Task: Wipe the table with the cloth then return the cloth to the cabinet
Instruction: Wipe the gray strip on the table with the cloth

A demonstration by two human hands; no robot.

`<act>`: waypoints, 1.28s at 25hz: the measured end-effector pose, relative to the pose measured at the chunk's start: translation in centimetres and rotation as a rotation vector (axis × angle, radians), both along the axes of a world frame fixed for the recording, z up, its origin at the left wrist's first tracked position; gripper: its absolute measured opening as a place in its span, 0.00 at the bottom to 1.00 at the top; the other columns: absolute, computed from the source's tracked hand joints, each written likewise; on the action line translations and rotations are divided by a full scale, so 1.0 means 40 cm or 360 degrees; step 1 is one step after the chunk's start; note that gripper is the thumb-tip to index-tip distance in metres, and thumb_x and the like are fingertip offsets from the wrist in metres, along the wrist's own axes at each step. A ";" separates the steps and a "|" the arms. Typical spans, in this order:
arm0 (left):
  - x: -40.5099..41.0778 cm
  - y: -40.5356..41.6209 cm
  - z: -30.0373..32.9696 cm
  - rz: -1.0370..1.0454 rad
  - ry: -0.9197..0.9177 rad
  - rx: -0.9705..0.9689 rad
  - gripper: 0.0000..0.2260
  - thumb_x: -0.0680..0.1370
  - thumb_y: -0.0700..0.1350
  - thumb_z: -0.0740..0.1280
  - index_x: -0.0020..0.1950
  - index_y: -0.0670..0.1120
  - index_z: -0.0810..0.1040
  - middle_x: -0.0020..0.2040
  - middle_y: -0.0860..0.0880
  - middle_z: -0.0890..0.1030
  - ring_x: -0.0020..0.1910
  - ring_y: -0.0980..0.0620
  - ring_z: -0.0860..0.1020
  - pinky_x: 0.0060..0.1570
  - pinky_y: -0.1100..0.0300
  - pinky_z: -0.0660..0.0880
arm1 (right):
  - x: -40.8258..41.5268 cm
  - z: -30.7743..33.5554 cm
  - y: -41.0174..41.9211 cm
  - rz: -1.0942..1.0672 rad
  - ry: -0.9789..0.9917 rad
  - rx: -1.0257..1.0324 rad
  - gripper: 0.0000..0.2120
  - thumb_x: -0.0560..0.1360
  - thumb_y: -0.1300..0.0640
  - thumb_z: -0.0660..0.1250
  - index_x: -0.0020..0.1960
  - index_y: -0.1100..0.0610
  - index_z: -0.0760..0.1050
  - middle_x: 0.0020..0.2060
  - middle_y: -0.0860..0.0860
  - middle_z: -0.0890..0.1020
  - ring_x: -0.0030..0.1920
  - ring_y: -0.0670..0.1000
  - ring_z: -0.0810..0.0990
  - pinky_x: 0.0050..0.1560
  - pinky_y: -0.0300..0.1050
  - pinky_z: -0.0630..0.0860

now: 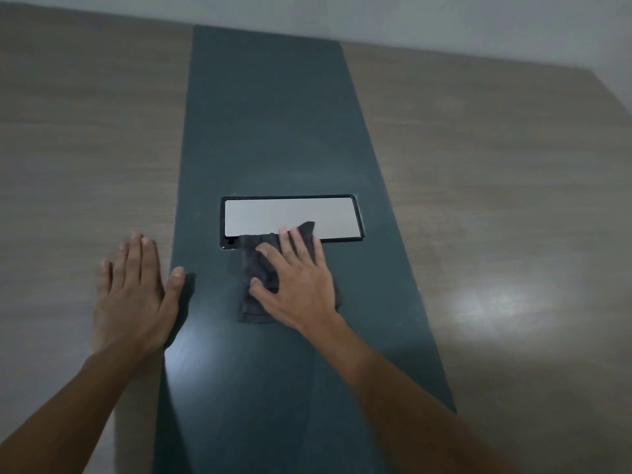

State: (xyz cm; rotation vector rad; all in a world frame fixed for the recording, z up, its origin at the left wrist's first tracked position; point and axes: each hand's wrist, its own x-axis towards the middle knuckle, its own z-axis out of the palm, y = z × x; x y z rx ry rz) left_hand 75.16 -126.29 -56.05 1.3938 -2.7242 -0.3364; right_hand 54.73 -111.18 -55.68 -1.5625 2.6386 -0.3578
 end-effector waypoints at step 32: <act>-0.016 -0.067 0.006 0.0005 0.0083 0.0040 0.36 0.79 0.64 0.30 0.81 0.43 0.42 0.82 0.46 0.41 0.80 0.51 0.39 0.78 0.48 0.39 | -0.023 -0.004 0.015 0.0149 0.0086 -0.0057 0.27 0.77 0.48 0.54 0.71 0.59 0.74 0.76 0.60 0.70 0.79 0.56 0.64 0.79 0.61 0.58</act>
